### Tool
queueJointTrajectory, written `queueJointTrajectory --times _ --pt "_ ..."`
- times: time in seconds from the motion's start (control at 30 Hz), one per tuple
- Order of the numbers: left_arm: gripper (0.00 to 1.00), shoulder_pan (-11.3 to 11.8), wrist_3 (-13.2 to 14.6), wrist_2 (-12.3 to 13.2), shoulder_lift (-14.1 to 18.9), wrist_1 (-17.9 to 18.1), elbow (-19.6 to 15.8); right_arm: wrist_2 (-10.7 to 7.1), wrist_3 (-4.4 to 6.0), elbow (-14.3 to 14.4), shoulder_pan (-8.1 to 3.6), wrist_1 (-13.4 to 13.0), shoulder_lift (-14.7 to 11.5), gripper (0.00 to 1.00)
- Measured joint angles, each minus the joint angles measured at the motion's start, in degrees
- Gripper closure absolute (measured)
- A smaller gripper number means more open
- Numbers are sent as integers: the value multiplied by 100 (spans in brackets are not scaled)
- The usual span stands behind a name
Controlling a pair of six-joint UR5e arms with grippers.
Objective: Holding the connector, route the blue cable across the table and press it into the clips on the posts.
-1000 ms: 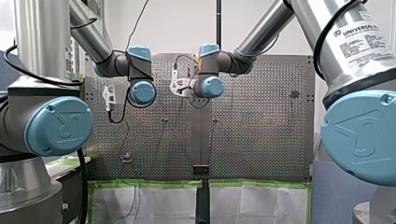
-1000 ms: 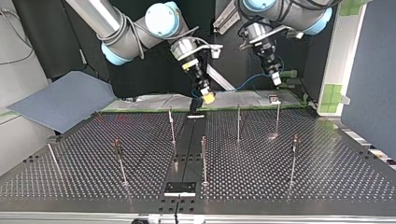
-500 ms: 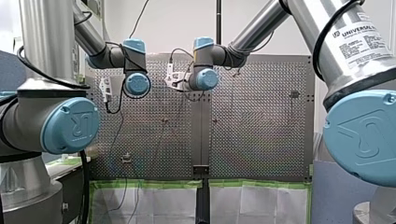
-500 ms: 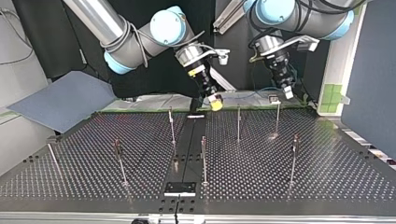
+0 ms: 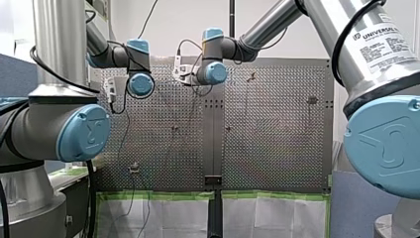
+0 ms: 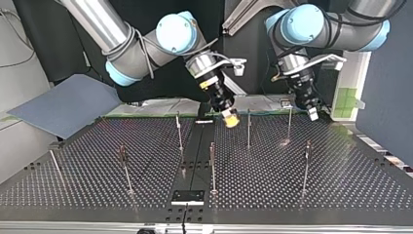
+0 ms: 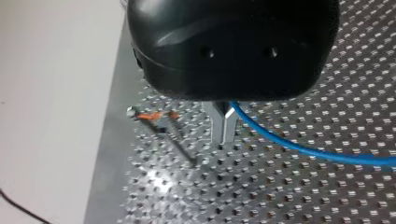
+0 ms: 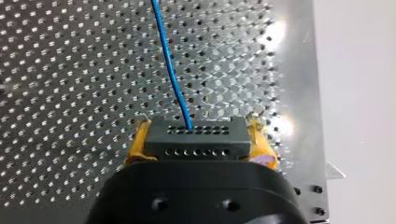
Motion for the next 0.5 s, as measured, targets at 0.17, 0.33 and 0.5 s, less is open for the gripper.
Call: queueJointTrajectory --times 0.17,0.33,0.5 --pt "100 130 -127 193 -3 -82 208 -73 51 -246 29 108 185 100" --pt "100 213 -145 234 -9 -187 346 -99 140 -524 75 171 307 100" --pt "100 309 -156 304 -53 -200 420 -104 184 -780 101 224 358 100"
